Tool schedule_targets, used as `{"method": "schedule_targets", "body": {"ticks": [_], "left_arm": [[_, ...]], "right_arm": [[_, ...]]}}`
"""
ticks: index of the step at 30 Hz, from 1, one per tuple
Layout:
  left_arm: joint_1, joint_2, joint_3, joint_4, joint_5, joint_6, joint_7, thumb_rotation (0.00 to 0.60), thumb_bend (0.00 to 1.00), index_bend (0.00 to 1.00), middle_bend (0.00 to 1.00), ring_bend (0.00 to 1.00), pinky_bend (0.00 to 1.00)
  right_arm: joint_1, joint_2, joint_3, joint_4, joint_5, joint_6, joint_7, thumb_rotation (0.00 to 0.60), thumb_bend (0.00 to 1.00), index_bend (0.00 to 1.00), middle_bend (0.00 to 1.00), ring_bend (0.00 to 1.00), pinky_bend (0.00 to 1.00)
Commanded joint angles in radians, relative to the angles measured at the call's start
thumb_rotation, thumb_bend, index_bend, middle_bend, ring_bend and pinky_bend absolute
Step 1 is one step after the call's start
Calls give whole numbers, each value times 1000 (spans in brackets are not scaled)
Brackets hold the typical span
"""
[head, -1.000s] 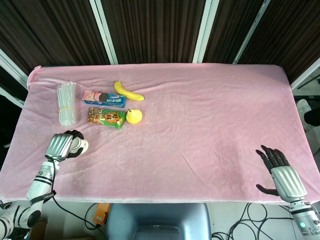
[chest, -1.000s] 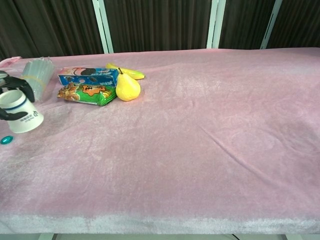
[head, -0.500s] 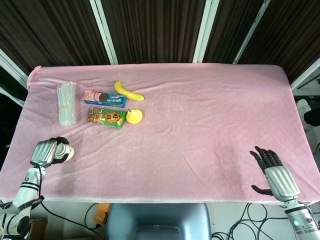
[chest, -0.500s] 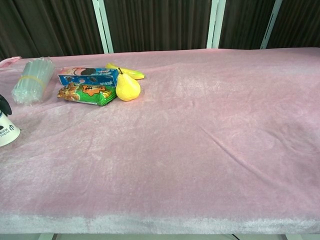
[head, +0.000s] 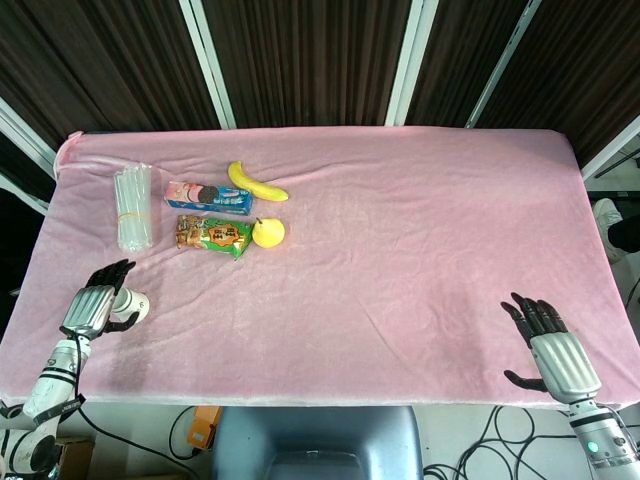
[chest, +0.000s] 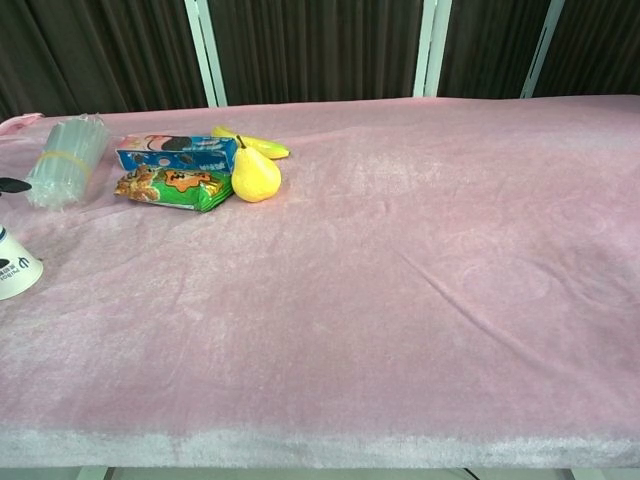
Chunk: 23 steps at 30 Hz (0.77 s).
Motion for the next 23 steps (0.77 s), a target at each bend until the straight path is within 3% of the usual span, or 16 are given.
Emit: {"method": "schedule_targets", "body": {"ticks": [1,6,9,13,23], "left_arm": [[36,28,-4,-41,17,86,10,415,310,0,0,0,0],[179,133,39,-206,105,363,54,412,310,0,0,0,0],[294,195,98,-300,164,523,65,459,317,0,0,0,0],[350,213,120,-347,207,613,151,513,321,0,0,0,0],[336,222,114,-356,207,536,147,563,322,0,0,0,0]], "right_arm": [[-5,4,2,-3,6,8,-6,600,252,0,0,0,0],[-10,5,4,-2,10,16,-6,600,252,0,0,0,0],[-9,5,7,-1,23,10,-10,600,252,0,0,0,0],[-12,5,11,-6,26,16,-15,600,252,0,0,0,0],[-26,-1,15,-12,35,40,-44,600,252,0,0,0,0]]}}
